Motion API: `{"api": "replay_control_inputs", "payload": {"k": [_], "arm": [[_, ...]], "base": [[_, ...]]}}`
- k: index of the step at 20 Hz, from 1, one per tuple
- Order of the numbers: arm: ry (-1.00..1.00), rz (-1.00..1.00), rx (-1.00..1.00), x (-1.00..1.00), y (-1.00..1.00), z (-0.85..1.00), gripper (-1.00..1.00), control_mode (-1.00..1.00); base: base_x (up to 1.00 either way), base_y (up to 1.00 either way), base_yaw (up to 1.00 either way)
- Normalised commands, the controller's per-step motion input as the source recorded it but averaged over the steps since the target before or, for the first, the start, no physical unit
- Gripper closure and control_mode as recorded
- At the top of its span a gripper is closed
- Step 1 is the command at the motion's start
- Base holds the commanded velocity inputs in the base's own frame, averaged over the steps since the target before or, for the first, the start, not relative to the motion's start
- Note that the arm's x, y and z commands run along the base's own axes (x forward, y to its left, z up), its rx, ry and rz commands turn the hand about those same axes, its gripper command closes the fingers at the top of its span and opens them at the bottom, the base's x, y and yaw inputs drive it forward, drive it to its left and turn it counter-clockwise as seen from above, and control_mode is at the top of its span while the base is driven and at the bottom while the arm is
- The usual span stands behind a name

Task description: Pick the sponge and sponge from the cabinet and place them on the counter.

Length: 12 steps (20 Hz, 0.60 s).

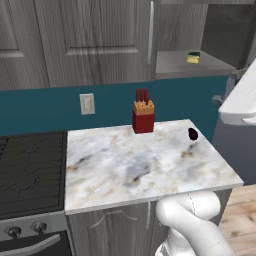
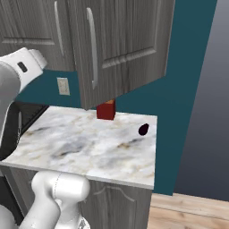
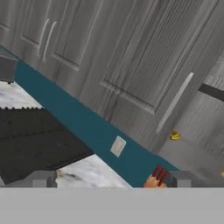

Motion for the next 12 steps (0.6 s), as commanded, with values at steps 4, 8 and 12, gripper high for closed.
{"api": "replay_control_inputs", "payload": {"k": [4, 8, 12], "arm": [[-0.04, -0.09, -0.27, 0.03, 0.54, 0.00, -1.00, -1.00], [0.00, -0.10, -0.26, 0.12, 0.50, 0.00, -1.00, -1.00], [0.00, -0.11, -0.26, 0.13, 0.51, 0.00, -1.00, -1.00]], "base": [[0.00, 0.00, 0.00], [0.00, 0.00, 0.00], [0.00, 0.00, 0.00]]}}
